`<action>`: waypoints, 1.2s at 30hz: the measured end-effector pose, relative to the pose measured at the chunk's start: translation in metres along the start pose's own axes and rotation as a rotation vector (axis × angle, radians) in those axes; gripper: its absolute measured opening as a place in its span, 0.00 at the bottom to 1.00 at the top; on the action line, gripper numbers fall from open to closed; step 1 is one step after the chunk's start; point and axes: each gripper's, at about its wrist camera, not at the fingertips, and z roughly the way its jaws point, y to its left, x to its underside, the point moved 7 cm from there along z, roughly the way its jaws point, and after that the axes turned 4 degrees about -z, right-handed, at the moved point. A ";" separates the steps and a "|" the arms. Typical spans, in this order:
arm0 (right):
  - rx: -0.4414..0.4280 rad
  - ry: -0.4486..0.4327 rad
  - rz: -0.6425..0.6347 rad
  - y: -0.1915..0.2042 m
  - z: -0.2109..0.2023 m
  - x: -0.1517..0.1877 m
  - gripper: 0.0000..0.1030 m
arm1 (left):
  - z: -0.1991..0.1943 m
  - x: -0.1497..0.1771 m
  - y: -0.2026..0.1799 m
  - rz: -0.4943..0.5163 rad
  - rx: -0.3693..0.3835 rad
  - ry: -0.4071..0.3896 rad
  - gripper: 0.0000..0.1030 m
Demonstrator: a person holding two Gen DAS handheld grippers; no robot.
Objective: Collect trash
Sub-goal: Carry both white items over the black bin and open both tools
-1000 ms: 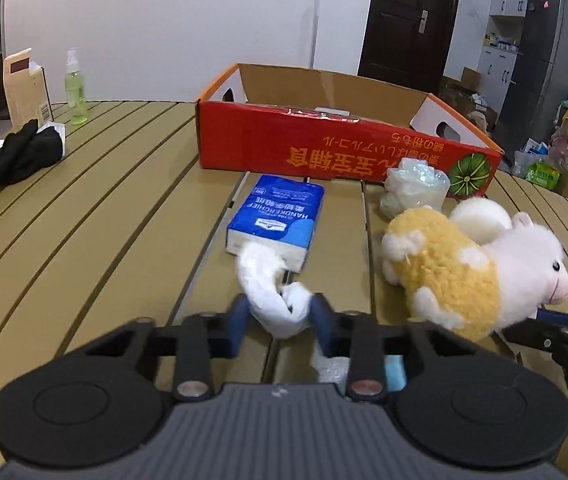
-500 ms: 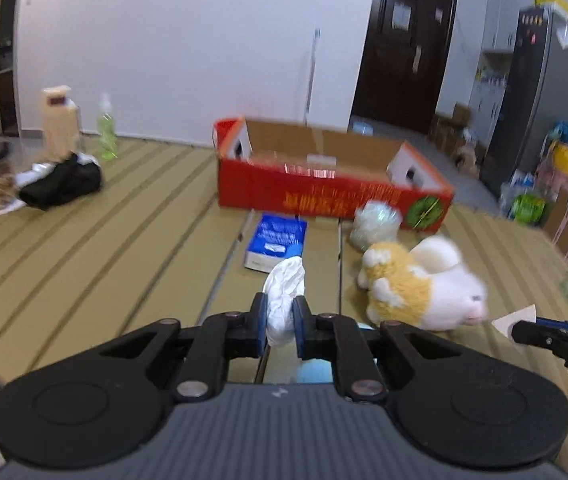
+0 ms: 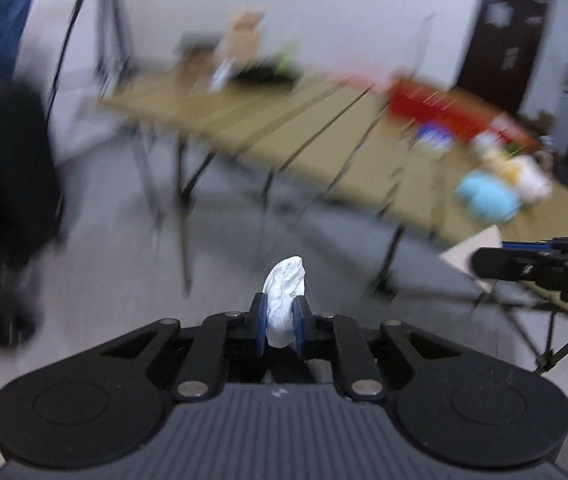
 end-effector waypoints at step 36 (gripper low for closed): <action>-0.002 0.412 -0.056 0.030 0.241 0.059 0.42 | 0.115 0.043 0.092 -0.308 -0.246 0.307 0.72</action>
